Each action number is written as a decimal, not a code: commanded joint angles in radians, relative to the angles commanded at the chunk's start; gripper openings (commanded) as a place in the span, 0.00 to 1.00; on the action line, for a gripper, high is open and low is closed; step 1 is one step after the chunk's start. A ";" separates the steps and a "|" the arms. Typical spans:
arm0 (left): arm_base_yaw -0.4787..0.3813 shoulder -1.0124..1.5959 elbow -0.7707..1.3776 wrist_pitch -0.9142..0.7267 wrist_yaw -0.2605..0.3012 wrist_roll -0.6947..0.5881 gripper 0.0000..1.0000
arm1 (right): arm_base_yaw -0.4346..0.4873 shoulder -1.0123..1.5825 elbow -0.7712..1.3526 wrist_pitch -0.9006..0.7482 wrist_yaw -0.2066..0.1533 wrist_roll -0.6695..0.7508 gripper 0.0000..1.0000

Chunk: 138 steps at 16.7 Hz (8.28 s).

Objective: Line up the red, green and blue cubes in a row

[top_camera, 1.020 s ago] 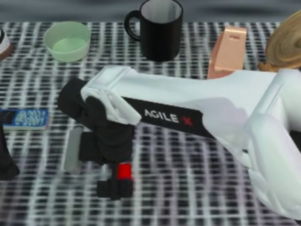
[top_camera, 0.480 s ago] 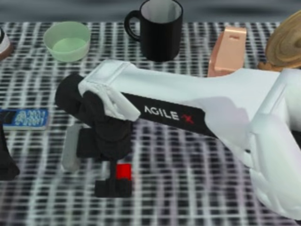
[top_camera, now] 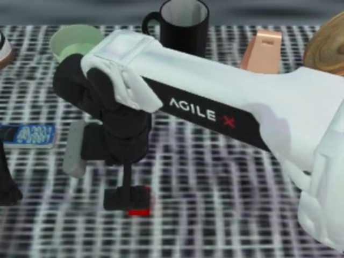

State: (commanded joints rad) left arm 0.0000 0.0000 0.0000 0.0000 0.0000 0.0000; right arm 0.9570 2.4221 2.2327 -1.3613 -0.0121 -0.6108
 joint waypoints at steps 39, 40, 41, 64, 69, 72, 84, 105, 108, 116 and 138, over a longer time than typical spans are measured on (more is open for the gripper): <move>0.000 0.000 0.000 0.000 0.000 0.000 1.00 | -0.726 -0.309 -0.981 0.652 0.014 1.039 1.00; 0.000 0.000 0.000 0.000 0.000 0.000 1.00 | -0.726 -0.309 -0.981 0.652 0.014 1.039 1.00; 0.000 0.000 0.000 0.000 0.000 0.000 1.00 | -0.726 -0.309 -0.981 0.652 0.014 1.039 1.00; 0.000 0.000 0.000 0.000 0.000 0.000 1.00 | -0.726 -0.353 -0.967 0.628 0.029 1.030 0.00; 0.000 0.000 0.000 0.000 0.000 0.000 1.00 | -0.719 -0.395 -0.907 0.515 0.027 1.027 0.00; 0.000 0.000 0.000 0.000 0.000 0.000 1.00 | -0.717 -0.447 -0.847 0.408 0.028 1.027 0.00; 0.000 0.000 0.000 0.000 0.000 0.000 1.00 | -0.490 -0.384 -0.702 0.307 0.031 1.195 0.00; 0.000 0.000 0.000 0.000 0.000 0.000 1.00 | -0.106 -0.234 -0.671 0.447 0.040 1.468 0.00; 0.000 0.000 0.000 0.000 0.000 0.000 1.00 | -0.106 -0.229 -0.677 0.455 0.040 1.469 0.00; 0.000 0.000 0.000 0.000 0.000 0.000 1.00 | -0.106 -0.229 -0.677 0.455 0.040 1.469 0.53; 0.000 0.000 0.000 0.000 0.000 0.000 1.00 | -0.095 -0.289 -0.558 0.269 0.039 1.470 1.00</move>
State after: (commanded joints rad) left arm 0.0000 0.0000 0.0000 0.0000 0.0000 0.0000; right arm 0.8620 2.1328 1.6744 -1.0924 0.0269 0.8594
